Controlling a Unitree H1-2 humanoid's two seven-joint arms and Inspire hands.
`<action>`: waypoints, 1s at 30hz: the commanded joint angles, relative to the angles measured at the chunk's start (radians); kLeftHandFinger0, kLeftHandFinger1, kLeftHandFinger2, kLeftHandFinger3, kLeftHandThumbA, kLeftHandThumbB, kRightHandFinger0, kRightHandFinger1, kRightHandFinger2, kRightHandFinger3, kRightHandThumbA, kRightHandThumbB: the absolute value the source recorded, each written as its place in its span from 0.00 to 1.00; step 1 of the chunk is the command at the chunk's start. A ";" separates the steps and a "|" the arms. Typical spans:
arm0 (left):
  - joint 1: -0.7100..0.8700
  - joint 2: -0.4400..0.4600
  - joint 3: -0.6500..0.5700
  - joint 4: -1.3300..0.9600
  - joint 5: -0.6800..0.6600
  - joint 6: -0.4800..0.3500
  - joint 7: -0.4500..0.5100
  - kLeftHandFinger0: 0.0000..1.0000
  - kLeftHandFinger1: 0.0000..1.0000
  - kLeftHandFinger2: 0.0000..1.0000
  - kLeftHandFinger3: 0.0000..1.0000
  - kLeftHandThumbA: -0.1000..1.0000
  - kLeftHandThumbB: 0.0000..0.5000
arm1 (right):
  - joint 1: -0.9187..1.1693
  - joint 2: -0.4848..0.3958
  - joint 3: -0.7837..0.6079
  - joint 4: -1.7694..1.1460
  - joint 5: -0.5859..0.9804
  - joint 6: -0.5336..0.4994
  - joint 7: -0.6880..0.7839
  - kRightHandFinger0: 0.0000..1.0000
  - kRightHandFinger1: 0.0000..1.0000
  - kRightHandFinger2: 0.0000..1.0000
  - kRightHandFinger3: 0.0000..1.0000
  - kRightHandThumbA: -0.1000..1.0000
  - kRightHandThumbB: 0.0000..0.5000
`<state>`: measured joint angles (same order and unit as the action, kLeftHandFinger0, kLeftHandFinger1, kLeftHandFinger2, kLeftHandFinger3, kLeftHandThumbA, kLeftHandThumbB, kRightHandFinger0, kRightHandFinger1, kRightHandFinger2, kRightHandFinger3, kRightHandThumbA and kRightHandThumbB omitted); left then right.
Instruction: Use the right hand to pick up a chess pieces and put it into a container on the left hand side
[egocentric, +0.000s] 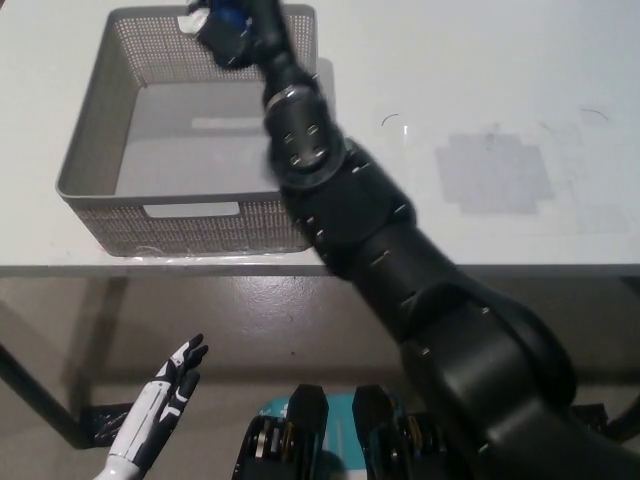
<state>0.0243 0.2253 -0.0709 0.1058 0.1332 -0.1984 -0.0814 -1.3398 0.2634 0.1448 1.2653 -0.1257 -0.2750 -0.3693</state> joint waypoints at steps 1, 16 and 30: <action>-0.007 0.007 0.003 -0.037 -0.011 0.000 -0.016 1.00 1.00 1.00 1.00 1.00 0.86 | -0.078 0.032 0.036 0.038 -0.047 -0.069 0.003 0.00 0.29 0.74 0.77 0.00 0.24; -0.020 0.016 -0.005 -0.041 0.018 0.001 -0.021 1.00 1.00 1.00 1.00 1.00 0.76 | -0.011 0.009 0.131 0.137 -0.109 -0.032 -0.012 0.00 0.34 0.77 0.89 0.00 0.21; -0.022 0.020 -0.006 -0.044 0.014 0.012 -0.029 1.00 1.00 1.00 1.00 1.00 0.82 | -0.013 -0.018 0.111 0.139 -0.095 -0.008 0.074 0.76 0.95 1.00 1.00 0.55 0.65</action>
<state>0.0159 0.2274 -0.0768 0.0973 0.1414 -0.1873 -0.0974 -1.3055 0.2601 0.2650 1.4159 -0.2237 -0.2746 -0.3602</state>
